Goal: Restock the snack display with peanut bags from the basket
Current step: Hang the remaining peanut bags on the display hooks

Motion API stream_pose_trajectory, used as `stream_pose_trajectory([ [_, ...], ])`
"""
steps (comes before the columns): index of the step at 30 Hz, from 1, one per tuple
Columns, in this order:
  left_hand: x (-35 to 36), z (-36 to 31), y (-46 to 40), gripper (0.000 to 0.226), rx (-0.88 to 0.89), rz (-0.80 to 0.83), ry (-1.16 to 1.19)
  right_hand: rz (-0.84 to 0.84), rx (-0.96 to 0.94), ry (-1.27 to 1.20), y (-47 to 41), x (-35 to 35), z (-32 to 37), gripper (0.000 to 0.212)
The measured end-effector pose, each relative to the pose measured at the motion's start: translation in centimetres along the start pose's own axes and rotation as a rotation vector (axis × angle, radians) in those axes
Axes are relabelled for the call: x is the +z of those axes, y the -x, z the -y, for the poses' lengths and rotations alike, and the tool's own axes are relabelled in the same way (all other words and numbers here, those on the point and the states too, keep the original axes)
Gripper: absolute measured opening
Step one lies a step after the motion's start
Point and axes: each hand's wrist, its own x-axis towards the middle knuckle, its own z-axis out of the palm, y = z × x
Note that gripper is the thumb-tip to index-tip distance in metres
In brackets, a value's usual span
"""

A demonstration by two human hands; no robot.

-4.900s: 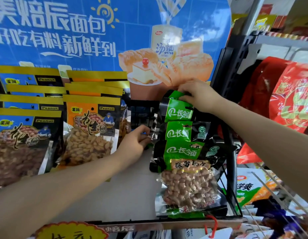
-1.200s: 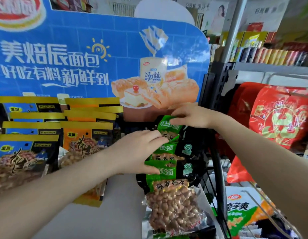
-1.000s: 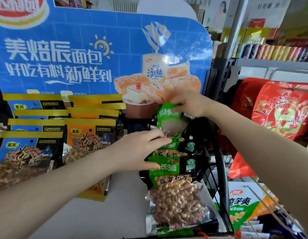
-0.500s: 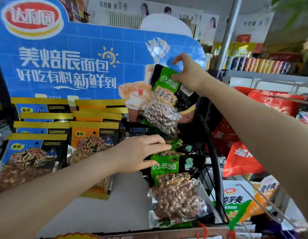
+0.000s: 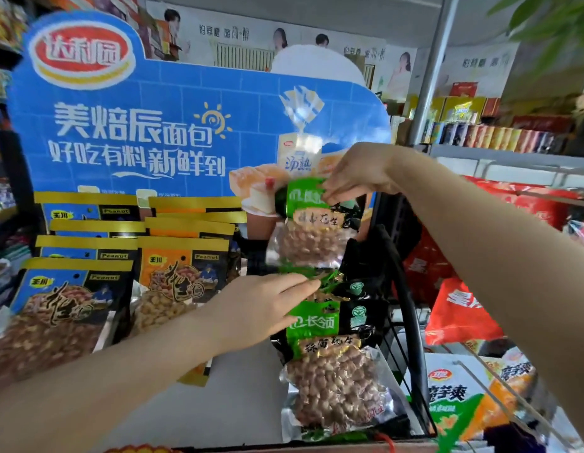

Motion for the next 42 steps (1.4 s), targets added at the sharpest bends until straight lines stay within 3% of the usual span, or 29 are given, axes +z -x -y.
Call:
stream_pose_trajectory([
  [3, -0.1, 0.4, -0.7, 0.067, -0.093, 0.088, 0.159, -0.096, -0.059, 0.371, -2.4, 2.4, -1.8, 0.026],
  [5, 0.2, 0.5, -0.8, 0.068, -0.235, 0.166, 0.356, -0.272, -0.135, 0.602, -3.7, 2.7, -2.7, 0.024],
  [8, 0.8, 0.7, -1.0, 0.073, -0.421, 0.203, 0.558, -0.426, -0.232, 0.808, -4.6, 2.5, -3.5, 0.028],
  [13, 1.8, 1.1, -1.4, 0.082, -0.679, 0.088, 0.799, -0.216, -0.347, 0.875, -4.9, 3.3, -4.5, 0.024],
  [16, 2.6, 0.9, -1.3, 0.09, -0.797, 0.154, 0.946, -0.011, -0.347, 0.976, -4.9, 3.9, -4.9, 0.026],
  [18, 3.1, 0.4, -1.4, 0.084, -0.918, 0.11, 1.174, -0.061, -0.413, 0.988, -4.7, 4.1, -5.2, 0.025],
  [20, 3.6, 0.2, -1.5, 0.058, -1.049, 0.052, 1.33, -0.221, -0.416, 0.856, -4.5, 3.4, -5.6, 0.025],
  [22, 4.3, 0.3, -1.5, 0.044, -1.061, -0.016, 1.316, -0.323, -0.383, 0.735, -4.5, 2.8, -6.2, 0.025],
  [24, 4.9, 0.8, -1.8, 0.028, -1.004, -0.104, 1.155, -0.374, -0.359, 0.721, -4.4, 2.7, -6.6, 0.025],
  [27, 6.6, 1.7, -2.3, 0.03, -0.988, -0.112, 0.884, -0.419, -0.331, 0.68, -4.9, 2.9, -7.2, 0.024],
  [29, 7.4, 2.0, -2.5, 0.032, -0.977, -0.062, 0.835, -0.331, -0.329, 0.57, -5.2, 2.8, -7.5, 0.022],
  [31, 7.9, 2.1, -2.6, 0.033, -1.017, -0.004, 0.834, -0.2, -0.323, 0.309, -4.4, 2.3, -7.6, 0.013],
  [33, 7.6, 2.2, -2.3, 0.029, -1.049, 0.041, 0.813, -0.064, -0.352, 0.113, -3.2, 1.3, -7.9, 0.017],
  [35, 6.8, 2.1, -2.0, 0.032, -1.0, 0.069, 0.777, 0.055, -0.368, 0.271, -2.2, 0.4, -8.3, 0.02],
  [37, 5.8, 2.1, -1.7, 0.038, -0.917, 0.114, 0.7, 0.134, -0.372, 0.642, -1.5, 0.6, -8.9, 0.016],
  [39, 5.3, 2.2, -1.5, 0.038, -0.858, 0.158, 0.65, 0.127, -0.416, 0.878, -1.4, 1.4, -9.6, 0.022],
  [42, 5.7, 2.5, -0.9, 0.03, -0.841, 0.191, 0.704, 0.053, -0.472, 0.977, -1.3, 2.8, -9.7, 0.019],
])
